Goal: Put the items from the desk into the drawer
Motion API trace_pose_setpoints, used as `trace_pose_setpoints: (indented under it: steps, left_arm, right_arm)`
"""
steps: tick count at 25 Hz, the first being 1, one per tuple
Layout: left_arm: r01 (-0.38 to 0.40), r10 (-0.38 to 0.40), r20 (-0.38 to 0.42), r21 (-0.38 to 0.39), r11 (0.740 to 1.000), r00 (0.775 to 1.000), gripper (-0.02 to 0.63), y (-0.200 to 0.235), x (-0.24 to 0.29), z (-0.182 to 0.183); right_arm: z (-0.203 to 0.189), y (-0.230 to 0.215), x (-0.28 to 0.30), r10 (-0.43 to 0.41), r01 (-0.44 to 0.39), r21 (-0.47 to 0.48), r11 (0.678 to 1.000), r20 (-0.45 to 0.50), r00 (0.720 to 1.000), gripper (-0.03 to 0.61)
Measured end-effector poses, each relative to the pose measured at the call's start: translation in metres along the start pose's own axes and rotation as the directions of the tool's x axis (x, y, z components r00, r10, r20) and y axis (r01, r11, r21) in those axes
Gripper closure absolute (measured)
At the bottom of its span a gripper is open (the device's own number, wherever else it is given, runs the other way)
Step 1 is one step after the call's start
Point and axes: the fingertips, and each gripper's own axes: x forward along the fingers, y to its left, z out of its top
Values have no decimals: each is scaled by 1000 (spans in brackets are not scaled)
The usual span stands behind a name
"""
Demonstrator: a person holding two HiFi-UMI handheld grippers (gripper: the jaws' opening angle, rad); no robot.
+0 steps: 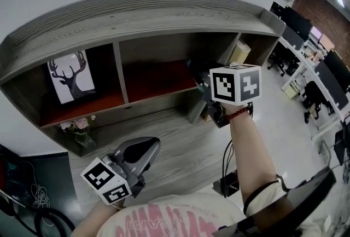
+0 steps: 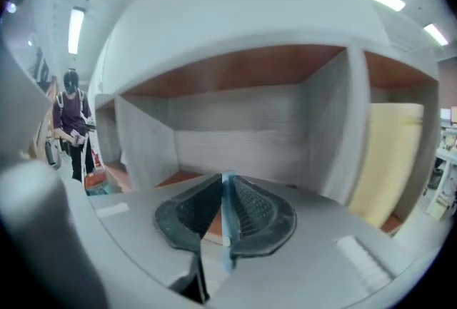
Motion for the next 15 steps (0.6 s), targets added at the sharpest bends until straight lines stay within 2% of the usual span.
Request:
trace_pose_setpoints:
  steps: [3,7,12,15]
  left_arm:
    - [36,-36,-9,-10,999,999,594,-6,6,-2]
    - [79,-80,-16,-16,997,997,594,-14,16,-5]
    - [118,-118,-25,-16,993,993,594,-17,37,-9]
    - [157,-158,-39,-26,987,987,594,-28,54,-17]
  right_arm:
    - [-8,9,-27,-1,0,16,1000,43,999,523]
    - [-26,21,-57,36,-45,82,996,99,994,523]
    - [-53,30,-100,85,-126,202,971,203,975,523]
    - [-73,28,-128,79,-137,237,962,239,968,523]
